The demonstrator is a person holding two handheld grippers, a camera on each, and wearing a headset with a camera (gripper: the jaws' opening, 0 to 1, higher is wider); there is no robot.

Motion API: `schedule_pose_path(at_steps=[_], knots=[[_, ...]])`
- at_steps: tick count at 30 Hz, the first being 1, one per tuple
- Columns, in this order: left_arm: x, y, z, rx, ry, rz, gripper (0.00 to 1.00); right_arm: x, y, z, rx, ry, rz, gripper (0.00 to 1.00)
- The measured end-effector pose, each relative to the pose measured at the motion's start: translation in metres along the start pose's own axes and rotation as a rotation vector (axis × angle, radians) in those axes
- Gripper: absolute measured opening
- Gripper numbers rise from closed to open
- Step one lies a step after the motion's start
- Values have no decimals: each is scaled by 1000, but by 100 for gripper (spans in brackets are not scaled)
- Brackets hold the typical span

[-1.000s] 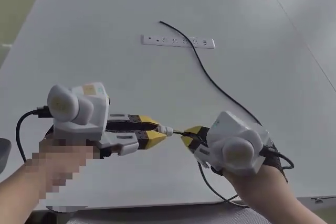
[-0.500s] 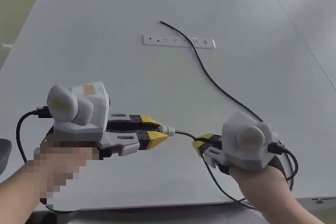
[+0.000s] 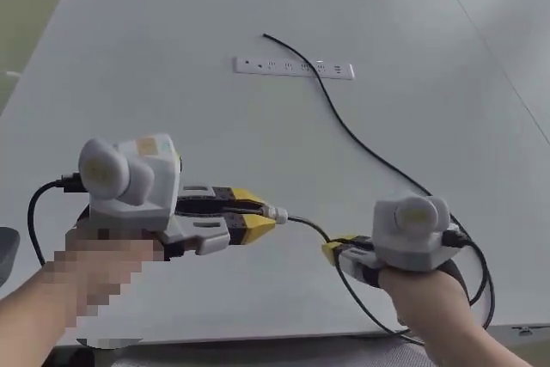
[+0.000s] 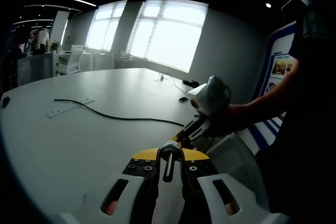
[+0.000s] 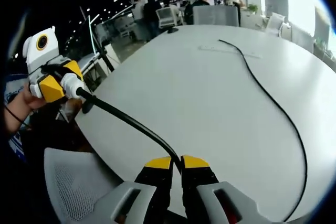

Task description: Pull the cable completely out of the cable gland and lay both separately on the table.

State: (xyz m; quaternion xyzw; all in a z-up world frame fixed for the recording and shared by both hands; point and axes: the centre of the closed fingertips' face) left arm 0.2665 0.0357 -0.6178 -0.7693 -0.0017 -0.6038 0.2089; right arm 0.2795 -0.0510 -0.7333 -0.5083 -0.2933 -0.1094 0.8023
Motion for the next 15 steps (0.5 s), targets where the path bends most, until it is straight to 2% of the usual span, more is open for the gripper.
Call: schedule_pose_path(at_steps=[10,13,15], knots=[[0,-1,0,1,-4,0,15,-1,0,2,-4,-12,-4,1],[0,-1,0,4,-4,-3,15,2,-2,2,-24,-127,-21,1],[2,-2,0,7,-5,-8,15,1,-2,4,-20,-152,-24,1]])
Point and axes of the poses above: the centre of the closed fingertips' face, and the gripper's own axes: y roughly forward along the fingers, z roughly to its left, x roughly out of its top, and after that the axes turned 7 degrees about y, right-handed
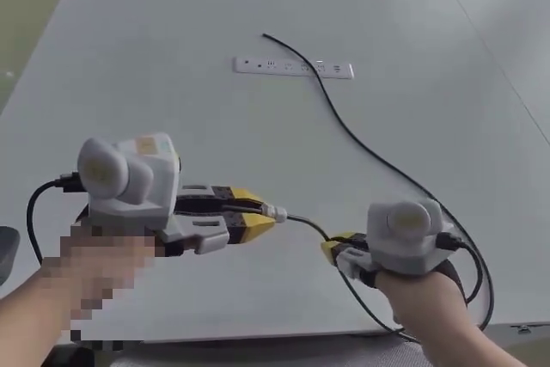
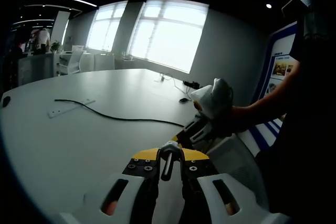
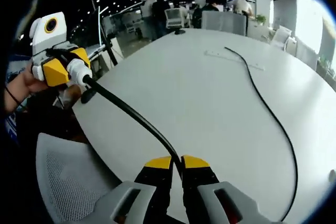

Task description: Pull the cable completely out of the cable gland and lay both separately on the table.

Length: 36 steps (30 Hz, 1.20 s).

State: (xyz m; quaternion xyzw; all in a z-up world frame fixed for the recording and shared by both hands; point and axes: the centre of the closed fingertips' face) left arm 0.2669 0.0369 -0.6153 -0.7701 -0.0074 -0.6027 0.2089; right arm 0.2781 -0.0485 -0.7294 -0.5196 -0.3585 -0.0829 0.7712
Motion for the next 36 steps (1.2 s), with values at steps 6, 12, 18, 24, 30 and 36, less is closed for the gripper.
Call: schedule_pose_path(at_steps=[6,12,18,24,30,36], knots=[[5,-1,4,9,-5,-17,15,6,-6,3,-9,-153,-31,3],[3,-1,5,12,-4,-11,15,21,-13,20,21,-295,-50,20],[1,-3,6,15,-12,-10,15,49,-29,59,74,-511,-129,25],[1,-3,5,12,-10,-7,15,67,-35,85,78,-653,-187,18],[2,-3,4,7,-9,-8,15,70,-31,87,87,-684,-188,12],[3,-2,1,0,-11,-12,15,72,-29,89,102,-685,-199,5]])
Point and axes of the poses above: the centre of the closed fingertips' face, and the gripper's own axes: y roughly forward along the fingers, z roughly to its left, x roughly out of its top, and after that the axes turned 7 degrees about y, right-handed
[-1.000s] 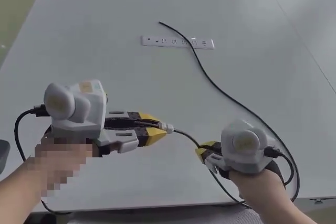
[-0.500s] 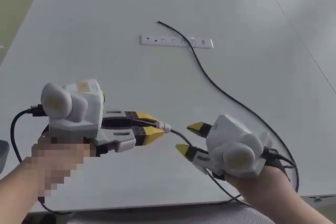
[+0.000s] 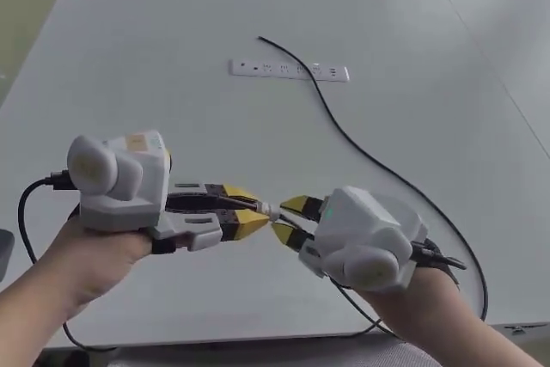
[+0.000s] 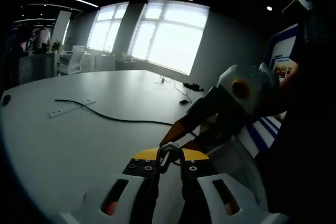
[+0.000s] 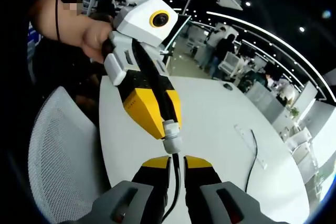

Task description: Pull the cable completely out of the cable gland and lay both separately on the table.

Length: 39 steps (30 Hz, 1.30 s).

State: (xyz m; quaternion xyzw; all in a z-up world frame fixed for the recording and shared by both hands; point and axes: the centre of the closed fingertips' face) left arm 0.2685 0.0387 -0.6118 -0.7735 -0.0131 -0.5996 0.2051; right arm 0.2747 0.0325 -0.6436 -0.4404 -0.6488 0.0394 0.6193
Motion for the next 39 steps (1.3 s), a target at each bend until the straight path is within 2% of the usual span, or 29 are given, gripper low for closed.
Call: schedule_pose_path(at_steps=[4,22,28,32,39], knots=[[0,0,0,-2,-6,1,15,0,1,1,0,7,-2,0],[-1,4,0,-6,2,11,15,-8,1,-1,-3,50,-4,0],[0,4,1,0,-5,4,15,-18,2,-7,-13,100,15,0],[1,4,3,8,-7,-2,15,-28,2,-11,-19,174,38,0],[2,2,6,16,-9,-4,15,-56,2,-16,-31,255,91,0]])
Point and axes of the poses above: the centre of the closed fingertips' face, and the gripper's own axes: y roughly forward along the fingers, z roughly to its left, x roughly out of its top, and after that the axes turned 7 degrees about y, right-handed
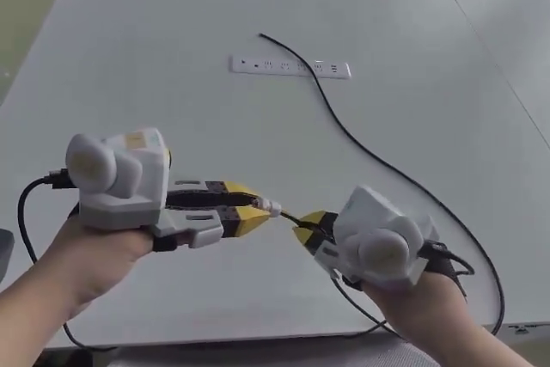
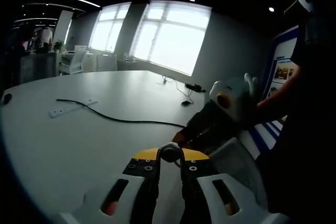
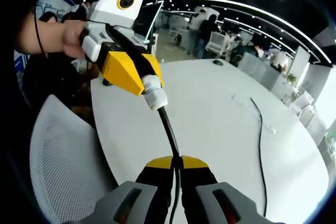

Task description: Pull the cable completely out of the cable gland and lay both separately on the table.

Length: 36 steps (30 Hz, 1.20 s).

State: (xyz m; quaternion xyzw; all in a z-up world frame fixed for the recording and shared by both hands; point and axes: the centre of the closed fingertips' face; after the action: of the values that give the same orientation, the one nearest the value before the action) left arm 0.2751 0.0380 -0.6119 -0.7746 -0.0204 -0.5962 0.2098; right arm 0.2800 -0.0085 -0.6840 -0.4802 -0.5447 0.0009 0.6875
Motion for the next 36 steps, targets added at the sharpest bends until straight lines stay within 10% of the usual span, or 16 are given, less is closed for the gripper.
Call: schedule_pose_path(at_steps=[12,36], knots=[[2,-2,2,9,-8,-8,15,-34,-1,-8,-12,91,56,0],[-23,2,6,38,3,37,15,-20,-2,-18,-14,26,74,0]])
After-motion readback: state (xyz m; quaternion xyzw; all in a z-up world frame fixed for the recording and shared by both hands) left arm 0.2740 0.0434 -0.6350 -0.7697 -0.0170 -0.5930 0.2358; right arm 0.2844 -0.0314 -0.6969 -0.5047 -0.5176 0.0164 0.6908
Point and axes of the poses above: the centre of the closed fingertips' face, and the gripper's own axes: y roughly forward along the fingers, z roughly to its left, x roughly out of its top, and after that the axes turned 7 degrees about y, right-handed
